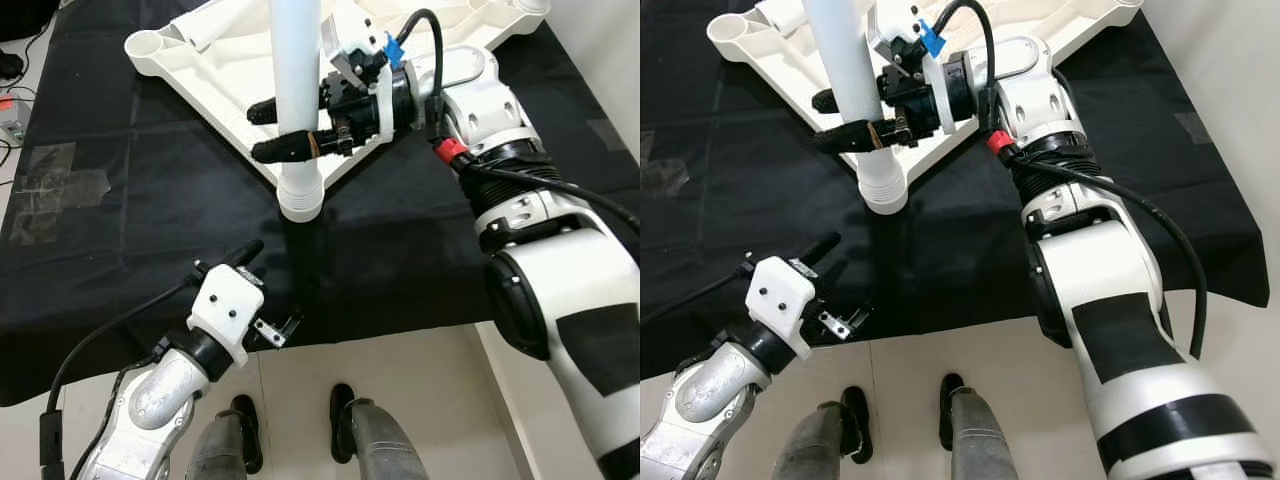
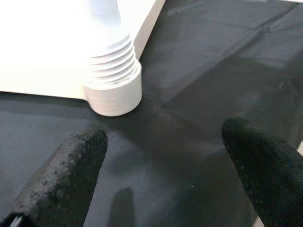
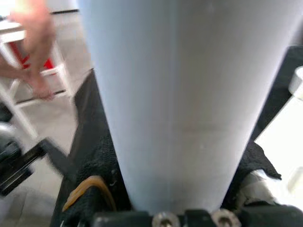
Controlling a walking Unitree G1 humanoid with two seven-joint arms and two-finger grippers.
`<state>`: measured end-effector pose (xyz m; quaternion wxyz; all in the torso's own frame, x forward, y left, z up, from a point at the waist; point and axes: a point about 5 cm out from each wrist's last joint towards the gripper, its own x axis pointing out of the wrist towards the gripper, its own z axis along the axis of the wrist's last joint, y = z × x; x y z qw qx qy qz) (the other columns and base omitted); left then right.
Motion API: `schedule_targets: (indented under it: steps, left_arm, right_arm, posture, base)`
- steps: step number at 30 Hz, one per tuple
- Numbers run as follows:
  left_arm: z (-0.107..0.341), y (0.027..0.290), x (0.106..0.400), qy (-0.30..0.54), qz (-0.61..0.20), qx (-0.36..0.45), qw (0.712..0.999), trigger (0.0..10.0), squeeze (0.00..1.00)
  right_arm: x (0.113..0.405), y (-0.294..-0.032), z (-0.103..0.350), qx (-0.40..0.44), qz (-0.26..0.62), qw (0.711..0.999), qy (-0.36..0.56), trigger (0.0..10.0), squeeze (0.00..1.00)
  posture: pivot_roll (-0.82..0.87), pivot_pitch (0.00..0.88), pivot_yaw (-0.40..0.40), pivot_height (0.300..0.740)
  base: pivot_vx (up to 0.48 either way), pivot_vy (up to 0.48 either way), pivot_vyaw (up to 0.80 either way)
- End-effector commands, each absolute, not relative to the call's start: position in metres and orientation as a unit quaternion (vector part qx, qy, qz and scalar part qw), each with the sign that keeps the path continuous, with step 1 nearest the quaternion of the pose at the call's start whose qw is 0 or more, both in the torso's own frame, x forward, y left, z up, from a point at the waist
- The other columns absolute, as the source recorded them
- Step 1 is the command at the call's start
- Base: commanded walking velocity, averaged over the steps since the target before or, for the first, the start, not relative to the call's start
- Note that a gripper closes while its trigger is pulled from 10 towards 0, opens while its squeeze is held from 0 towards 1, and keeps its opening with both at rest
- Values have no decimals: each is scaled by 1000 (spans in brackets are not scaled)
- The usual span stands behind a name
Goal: Building children table
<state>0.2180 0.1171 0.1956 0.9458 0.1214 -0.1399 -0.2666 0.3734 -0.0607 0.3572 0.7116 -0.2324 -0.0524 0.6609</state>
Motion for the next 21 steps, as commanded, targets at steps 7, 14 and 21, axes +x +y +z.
schedule_targets:
  steps: [7, 14, 21]
  left_arm:
    - [187, 112, 214, -130, -268, 121, 947, 10000, 0]
    - [185, 112, 220, -130, -276, 127, 944, 10000, 0]
    - [184, 117, 233, -141, -262, 132, 946, 10000, 0]
  right_arm:
    - [362, -64, 243, -116, 346, 930, 33, 10000, 0]
    - [320, -62, 221, -71, 219, 973, 3, 10000, 0]
    - [329, -49, 230, -88, 218, 972, -8, 10000, 0]
  posture:
    - [28, 371, -102, 740]
    - [3, 336, -66, 740]
    - [16, 280, -77, 740]
  base:
    - [0, 0, 0]
    - [0, 0, 0]
    - [0, 0, 0]
